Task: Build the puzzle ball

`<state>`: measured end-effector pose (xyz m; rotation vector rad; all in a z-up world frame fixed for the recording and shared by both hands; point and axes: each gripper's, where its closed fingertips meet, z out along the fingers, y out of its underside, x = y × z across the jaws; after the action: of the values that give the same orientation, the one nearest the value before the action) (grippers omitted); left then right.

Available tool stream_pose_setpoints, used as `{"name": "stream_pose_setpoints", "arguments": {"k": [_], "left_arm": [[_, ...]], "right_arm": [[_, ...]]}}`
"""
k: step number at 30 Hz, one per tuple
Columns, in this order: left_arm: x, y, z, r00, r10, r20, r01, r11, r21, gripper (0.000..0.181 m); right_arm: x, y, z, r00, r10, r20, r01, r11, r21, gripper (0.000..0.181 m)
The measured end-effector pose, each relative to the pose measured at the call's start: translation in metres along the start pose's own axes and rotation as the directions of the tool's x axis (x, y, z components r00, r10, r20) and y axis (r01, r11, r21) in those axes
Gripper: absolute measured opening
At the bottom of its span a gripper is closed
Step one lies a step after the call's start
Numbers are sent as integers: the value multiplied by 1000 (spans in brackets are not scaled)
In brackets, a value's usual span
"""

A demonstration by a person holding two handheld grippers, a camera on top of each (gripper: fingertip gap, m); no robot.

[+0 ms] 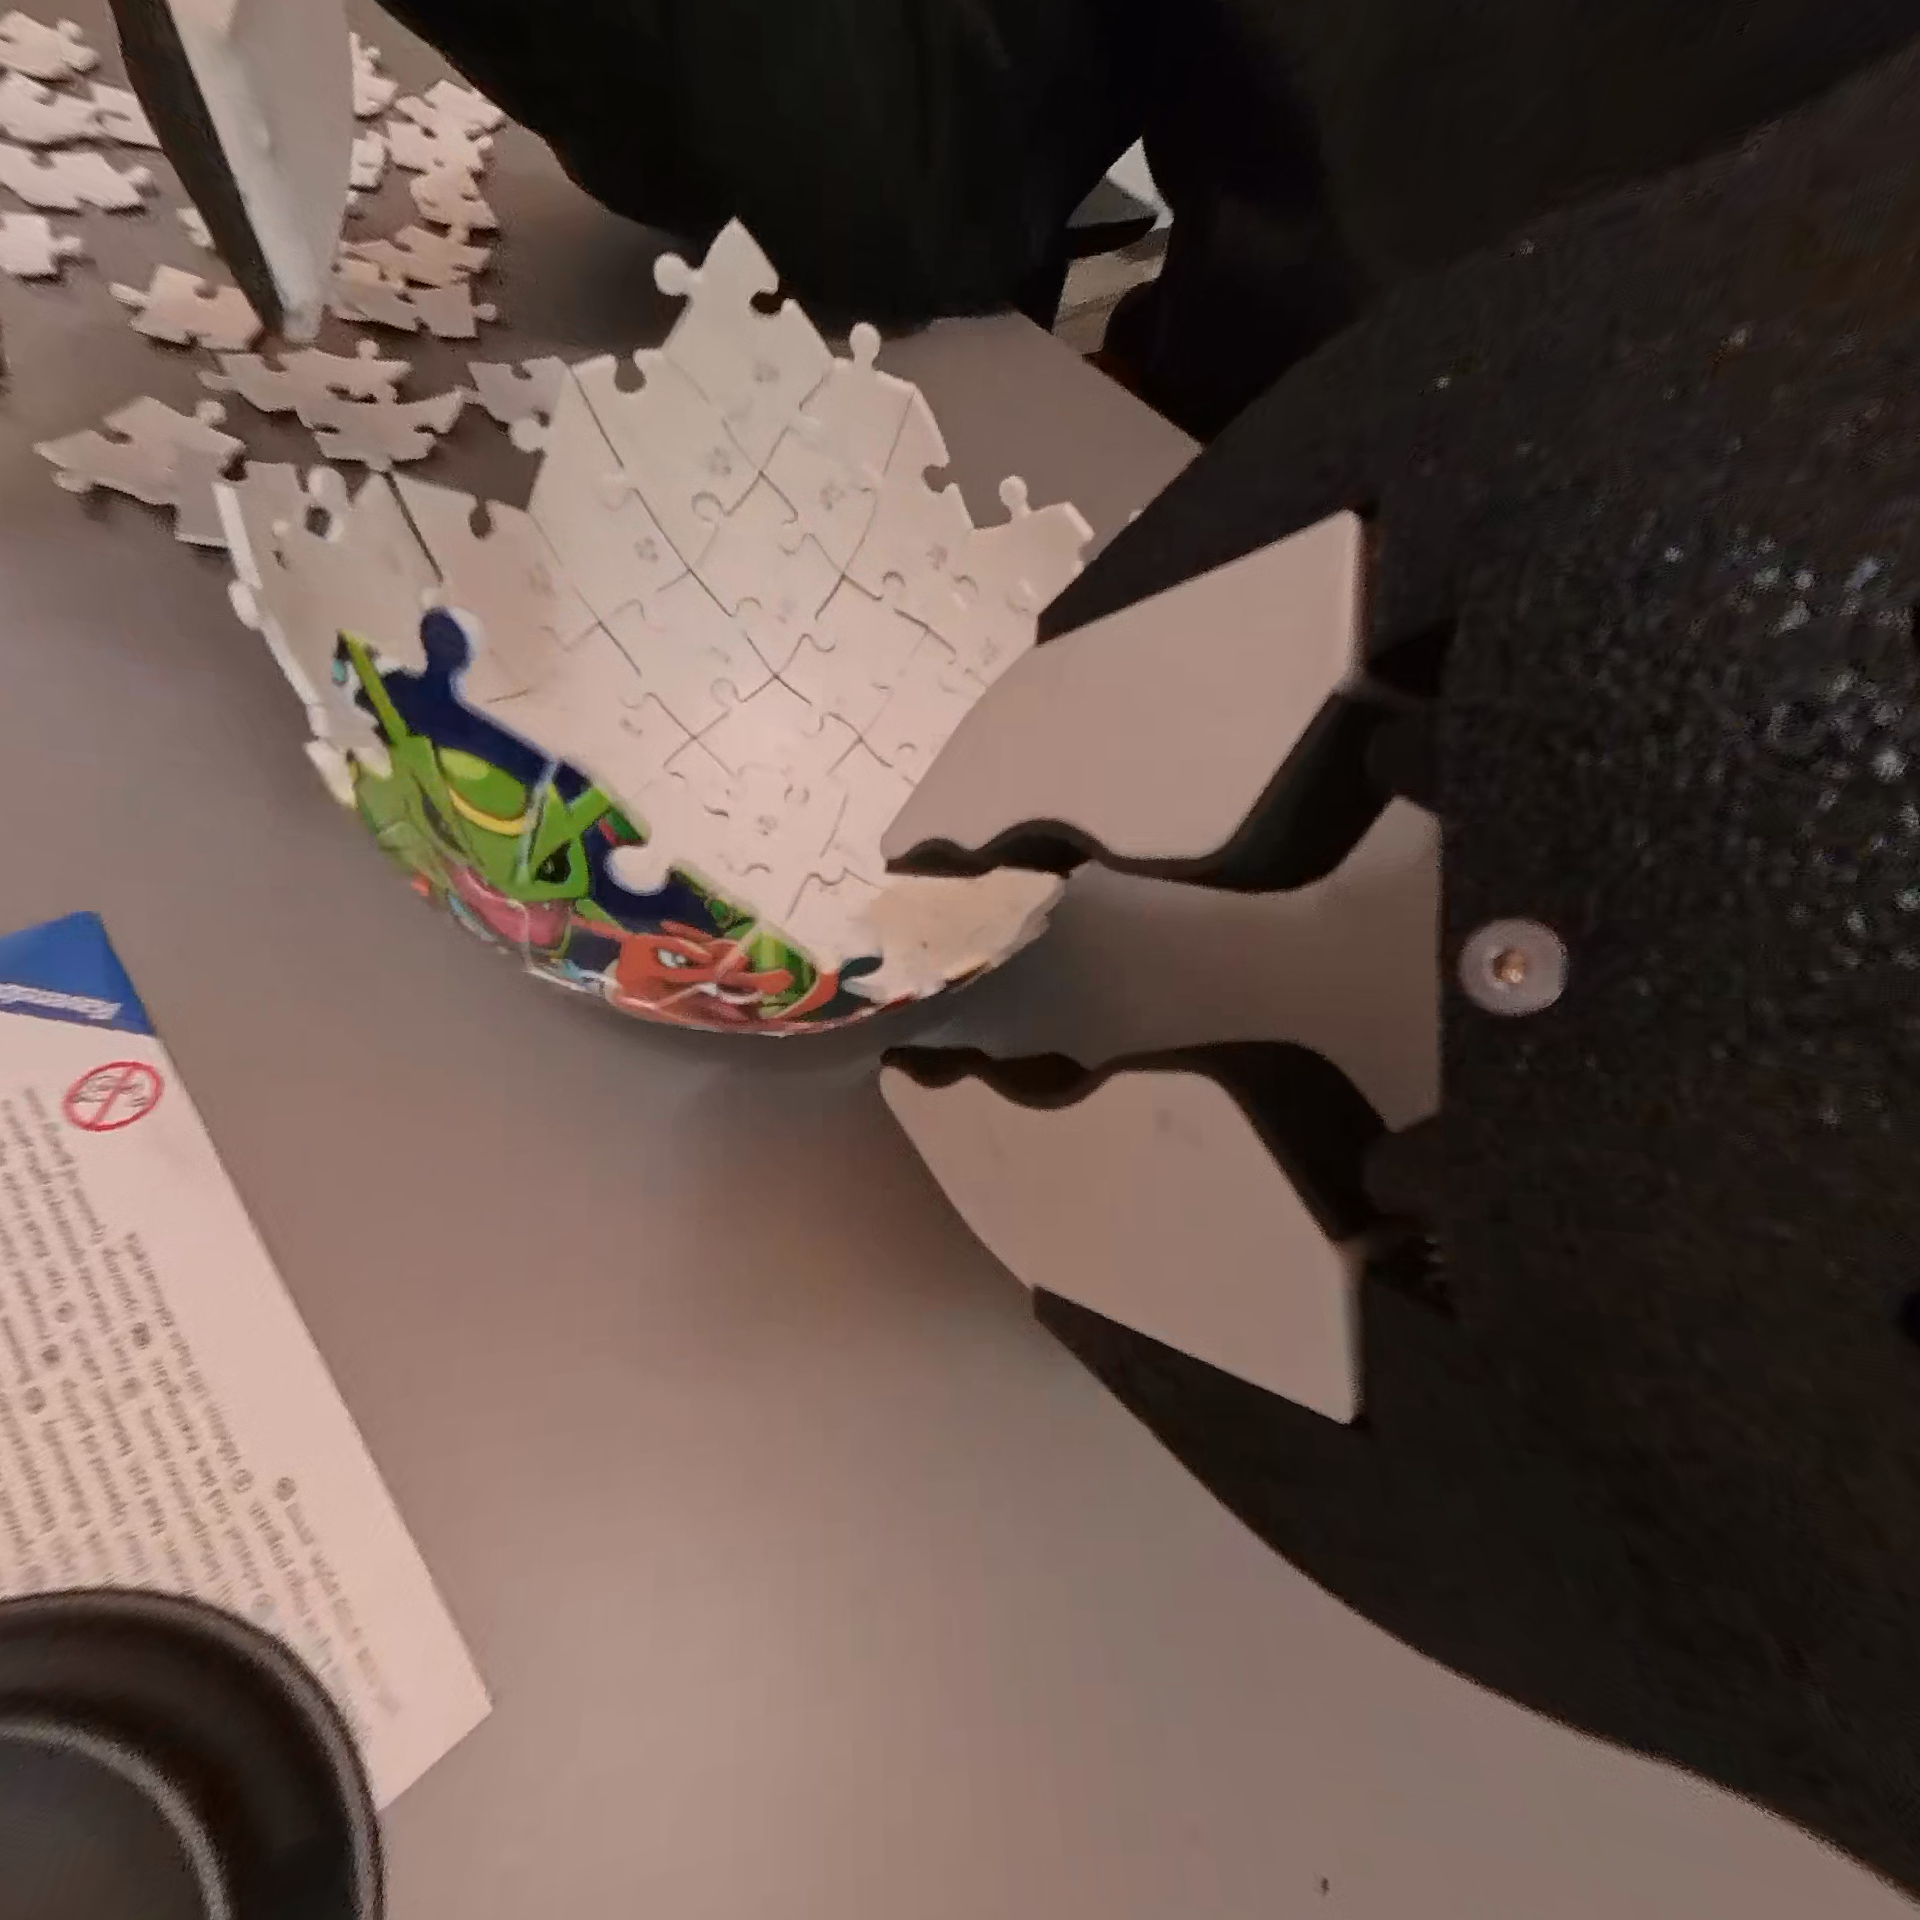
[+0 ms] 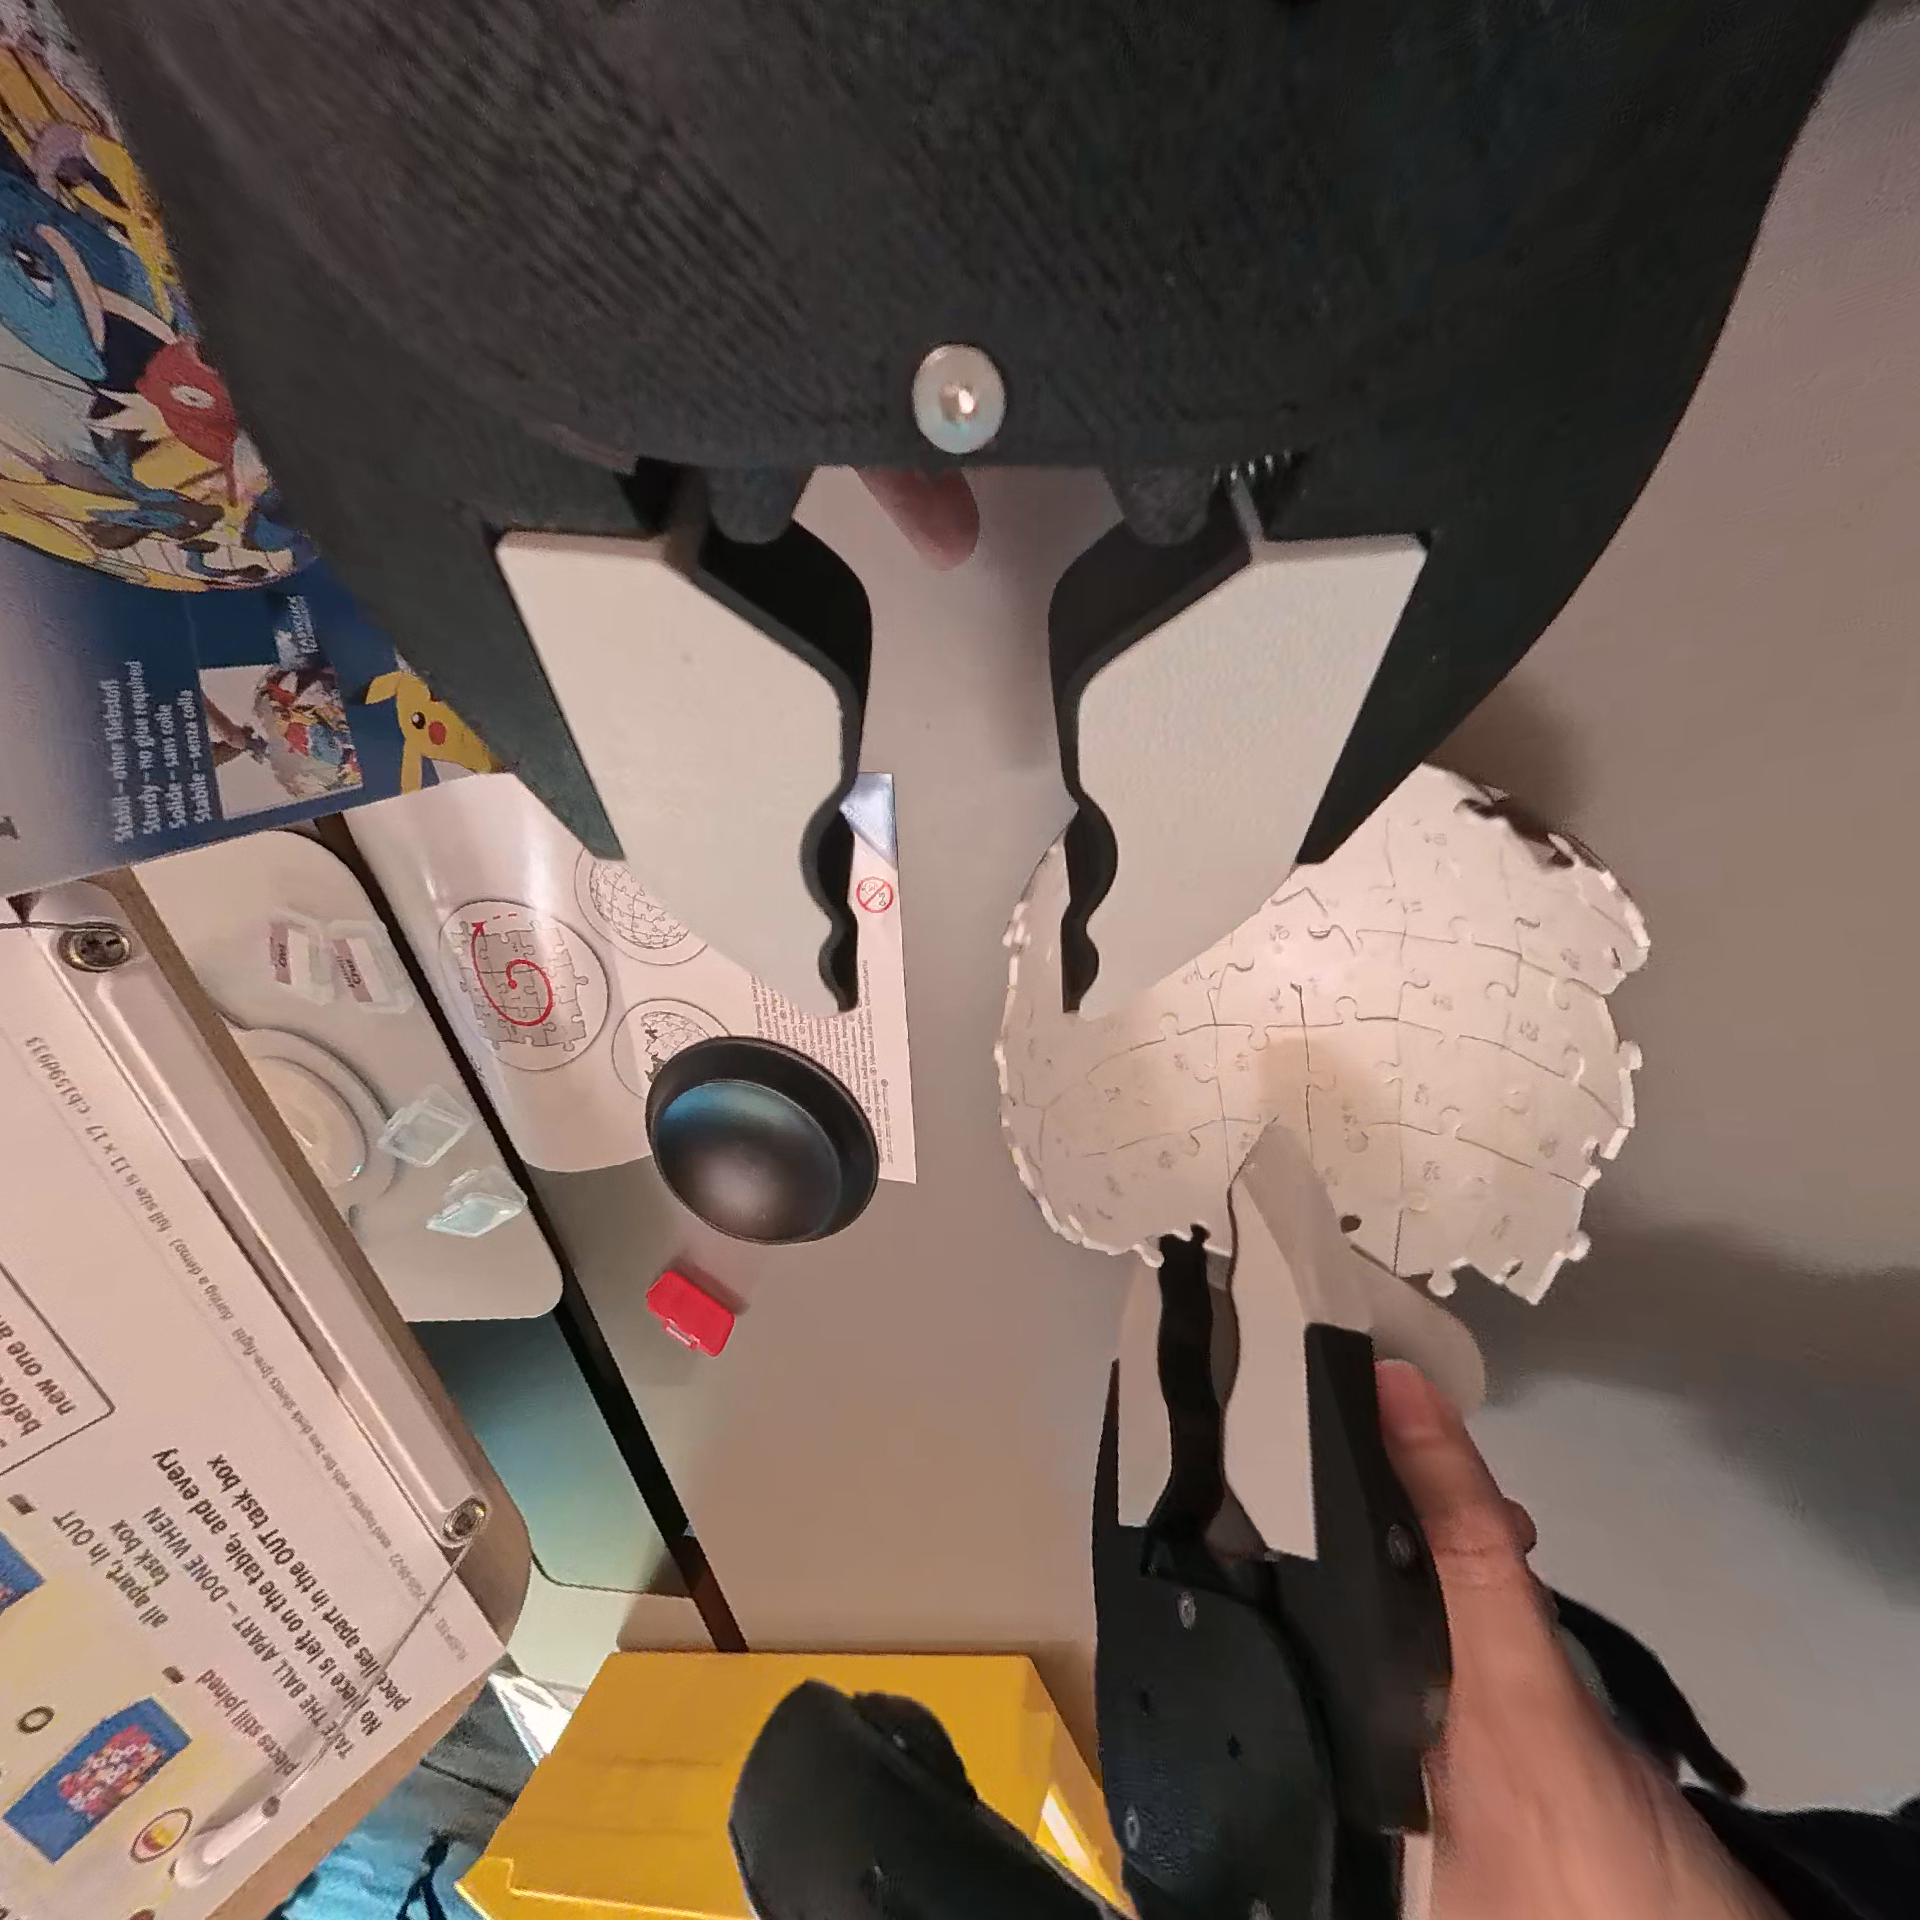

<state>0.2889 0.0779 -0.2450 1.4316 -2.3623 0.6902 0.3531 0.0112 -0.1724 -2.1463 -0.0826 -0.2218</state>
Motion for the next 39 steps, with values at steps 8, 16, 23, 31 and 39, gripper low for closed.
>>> {"name": "stream_pose_setpoints", "arguments": {"k": [8,16,23,31,39], "left_arm": [[-5,-3,5,999,-27,32,28,999,-24,24],[-9,3,8,998,18,66,-10,993,-118,15],[-7,8,13,998,12,63,2,976,-216,17],[-9,5,17,997,-39,65,51,978,-201,7],[-8,-5,5,957,144,252,-110,983,-144,5]], "right_arm": [[5,-6,-18,991,97,-97,-95,995,27,39],[-11,24,-58,905,316,-285,-308,949,74,39],[-44,35,-78,836,426,-346,-388,905,176,38],[-74,33,-75,846,381,-372,-353,925,144,39],[-68,46,-71,778,508,-370,-449,861,240,39]]}}
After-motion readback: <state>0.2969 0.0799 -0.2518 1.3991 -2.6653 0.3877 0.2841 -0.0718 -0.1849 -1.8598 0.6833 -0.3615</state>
